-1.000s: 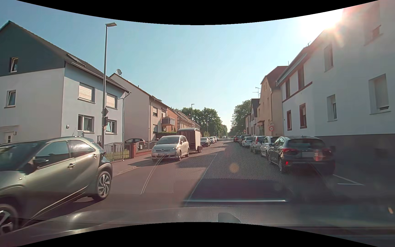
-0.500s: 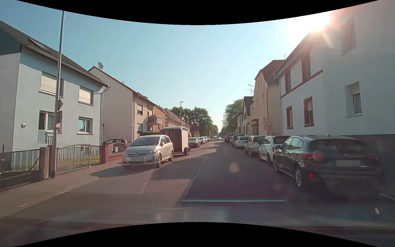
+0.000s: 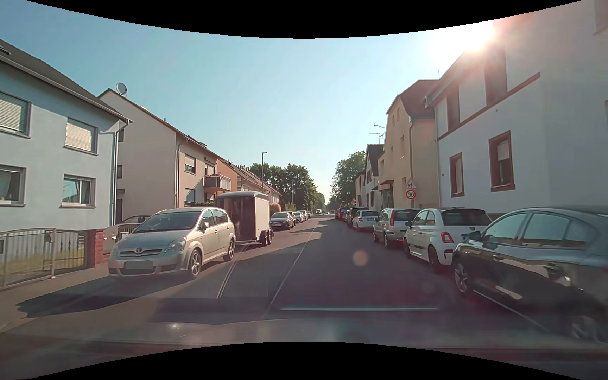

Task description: Follow the waypoints while adhering to traffic rules and regulations

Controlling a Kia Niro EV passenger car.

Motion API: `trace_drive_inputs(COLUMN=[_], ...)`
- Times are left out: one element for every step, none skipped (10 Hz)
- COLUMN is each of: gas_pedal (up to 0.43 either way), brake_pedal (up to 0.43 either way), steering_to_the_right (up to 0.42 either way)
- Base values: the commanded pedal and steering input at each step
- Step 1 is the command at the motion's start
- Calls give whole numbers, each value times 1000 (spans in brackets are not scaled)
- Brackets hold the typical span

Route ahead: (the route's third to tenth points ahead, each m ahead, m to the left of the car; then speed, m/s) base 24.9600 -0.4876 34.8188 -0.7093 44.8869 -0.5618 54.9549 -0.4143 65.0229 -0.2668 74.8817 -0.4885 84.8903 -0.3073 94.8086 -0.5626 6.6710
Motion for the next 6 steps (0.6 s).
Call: trace_drive_inputs(gas_pedal=[280,268,260,248,240,197], brake_pedal=[0,0,0,0,0,0], steering_to_the_right=[31,23,12,4,-6,-9])
